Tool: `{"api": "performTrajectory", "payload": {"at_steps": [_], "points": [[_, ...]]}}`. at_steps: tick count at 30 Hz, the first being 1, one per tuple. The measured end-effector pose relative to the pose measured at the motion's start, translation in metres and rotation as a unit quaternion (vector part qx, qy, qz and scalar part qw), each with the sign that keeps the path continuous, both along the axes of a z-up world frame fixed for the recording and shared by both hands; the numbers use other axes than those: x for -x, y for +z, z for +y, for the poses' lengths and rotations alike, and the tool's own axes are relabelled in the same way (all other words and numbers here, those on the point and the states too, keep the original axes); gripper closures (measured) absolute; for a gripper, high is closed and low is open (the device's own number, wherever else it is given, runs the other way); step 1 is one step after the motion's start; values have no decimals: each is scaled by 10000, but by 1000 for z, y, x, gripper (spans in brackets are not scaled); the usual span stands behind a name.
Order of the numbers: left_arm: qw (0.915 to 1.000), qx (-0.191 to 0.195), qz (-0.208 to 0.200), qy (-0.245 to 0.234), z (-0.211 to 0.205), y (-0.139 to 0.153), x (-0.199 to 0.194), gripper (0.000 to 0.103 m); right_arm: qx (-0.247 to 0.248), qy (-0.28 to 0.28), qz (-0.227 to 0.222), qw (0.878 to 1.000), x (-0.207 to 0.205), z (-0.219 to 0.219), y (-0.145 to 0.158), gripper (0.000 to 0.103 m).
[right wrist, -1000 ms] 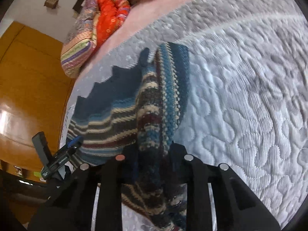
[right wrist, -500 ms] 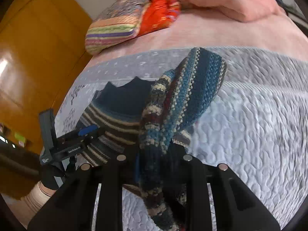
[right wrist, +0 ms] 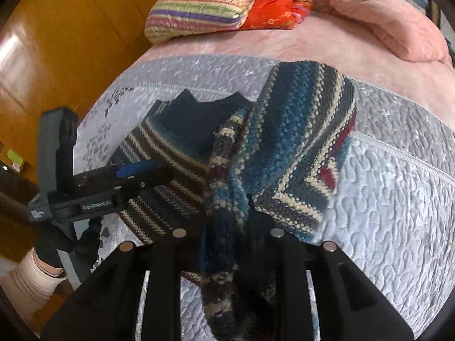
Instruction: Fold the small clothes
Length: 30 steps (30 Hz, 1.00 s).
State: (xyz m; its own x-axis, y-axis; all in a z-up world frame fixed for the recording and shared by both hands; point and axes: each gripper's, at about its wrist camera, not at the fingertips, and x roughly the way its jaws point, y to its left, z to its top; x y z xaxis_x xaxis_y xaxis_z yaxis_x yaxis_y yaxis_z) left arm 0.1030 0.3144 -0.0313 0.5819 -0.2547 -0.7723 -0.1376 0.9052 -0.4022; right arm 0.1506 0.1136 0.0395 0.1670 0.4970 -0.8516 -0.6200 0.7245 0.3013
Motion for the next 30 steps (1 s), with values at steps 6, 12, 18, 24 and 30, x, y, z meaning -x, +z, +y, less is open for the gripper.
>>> {"api": "performTrajectory", "payload": {"at_steps": [6,12,18,24,30], "points": [[9955,942,92,-23,8,-11,-12,43,18,86,249,9997,1,18,-13,80],[9860,1641,192,-223,6,-27,-31,43,-364,104,843,9957,-5,19,-24,67],[9797,1945,256,-408,-3,-41,-41,43,-994,-5,1484,9839,-13,3,-29,66],[9766,2084,77,-525,-10,-41,-45,43,-1486,-546,1906,9688,-23,-38,-28,66],[9745,2157,-90,-609,-21,-35,-54,43,-1099,-996,1750,9733,-26,-67,-40,71]]}}
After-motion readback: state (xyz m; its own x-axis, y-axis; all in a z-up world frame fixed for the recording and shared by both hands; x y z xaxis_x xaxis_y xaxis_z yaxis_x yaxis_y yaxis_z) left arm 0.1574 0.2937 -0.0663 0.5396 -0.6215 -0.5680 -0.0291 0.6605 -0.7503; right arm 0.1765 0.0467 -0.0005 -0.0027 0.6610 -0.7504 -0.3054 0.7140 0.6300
